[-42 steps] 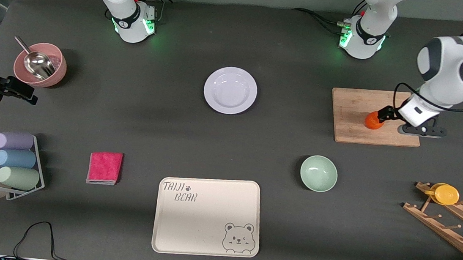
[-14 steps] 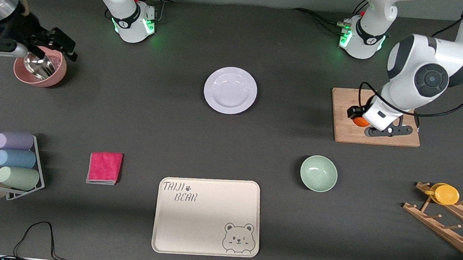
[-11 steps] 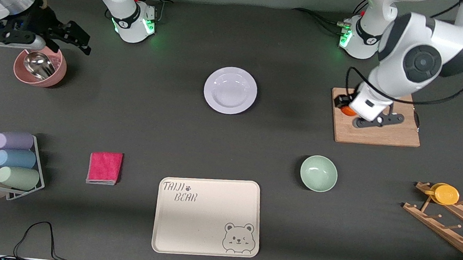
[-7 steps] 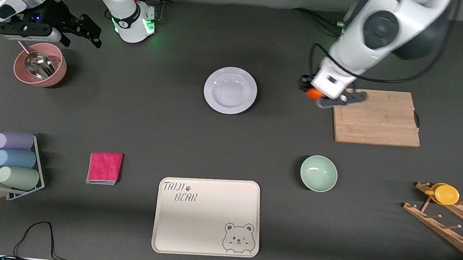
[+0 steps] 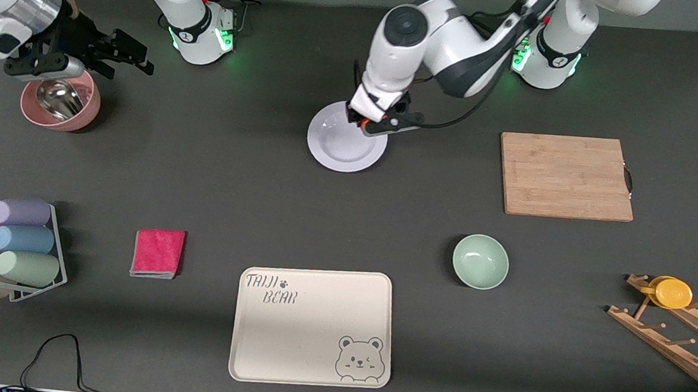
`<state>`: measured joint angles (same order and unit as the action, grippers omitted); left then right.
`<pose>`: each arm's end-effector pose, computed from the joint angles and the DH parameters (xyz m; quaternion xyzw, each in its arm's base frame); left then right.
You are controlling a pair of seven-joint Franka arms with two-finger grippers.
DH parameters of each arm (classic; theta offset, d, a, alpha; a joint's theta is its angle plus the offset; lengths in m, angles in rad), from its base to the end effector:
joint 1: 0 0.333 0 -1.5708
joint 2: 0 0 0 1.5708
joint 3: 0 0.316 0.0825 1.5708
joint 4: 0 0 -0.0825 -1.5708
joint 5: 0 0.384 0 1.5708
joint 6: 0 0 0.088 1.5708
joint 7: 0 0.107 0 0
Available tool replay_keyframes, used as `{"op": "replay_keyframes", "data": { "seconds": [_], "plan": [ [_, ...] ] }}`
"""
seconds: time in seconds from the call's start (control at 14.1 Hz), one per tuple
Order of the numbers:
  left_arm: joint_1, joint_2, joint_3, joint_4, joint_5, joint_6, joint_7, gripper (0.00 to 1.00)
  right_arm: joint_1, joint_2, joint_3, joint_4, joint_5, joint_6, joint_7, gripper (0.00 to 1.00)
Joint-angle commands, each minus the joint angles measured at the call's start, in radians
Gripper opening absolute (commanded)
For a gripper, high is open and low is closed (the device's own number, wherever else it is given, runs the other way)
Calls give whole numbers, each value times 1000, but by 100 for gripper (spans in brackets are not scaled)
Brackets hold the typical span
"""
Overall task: Place orange and plate with both arms
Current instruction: 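Carry the orange with the left gripper onto the white plate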
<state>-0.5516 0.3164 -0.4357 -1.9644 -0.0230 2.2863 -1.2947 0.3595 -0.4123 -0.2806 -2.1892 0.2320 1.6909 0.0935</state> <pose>0.3454 -0.5035 0.3305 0.9824 0.1704 -0.0606 0.0463 0.4217 0.0418 0.5412 -0.9842 0.0130 0.0671 0.1633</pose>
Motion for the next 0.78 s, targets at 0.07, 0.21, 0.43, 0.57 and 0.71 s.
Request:
{"op": "replay_keyframes", "data": {
  "seconds": [0.07,0.21,0.43,0.57,0.71],
  "plan": [
    [-88,249,18,140,190,106,-181,4,10,0,-19,-163,197,145,-118,100],
    [-97,302,18,140,222,153,-189,8,10,47,-37,-237,323,225,-263,100],
    [-108,323,18,139,265,156,-189,87,10,165,-83,-312,522,299,-510,100],
    [-108,311,18,139,279,133,-187,100,10,275,-120,-355,697,300,-732,100],
    [-73,241,15,156,267,3,-144,100,10,372,-127,-379,826,299,-903,100]
  ]
}}
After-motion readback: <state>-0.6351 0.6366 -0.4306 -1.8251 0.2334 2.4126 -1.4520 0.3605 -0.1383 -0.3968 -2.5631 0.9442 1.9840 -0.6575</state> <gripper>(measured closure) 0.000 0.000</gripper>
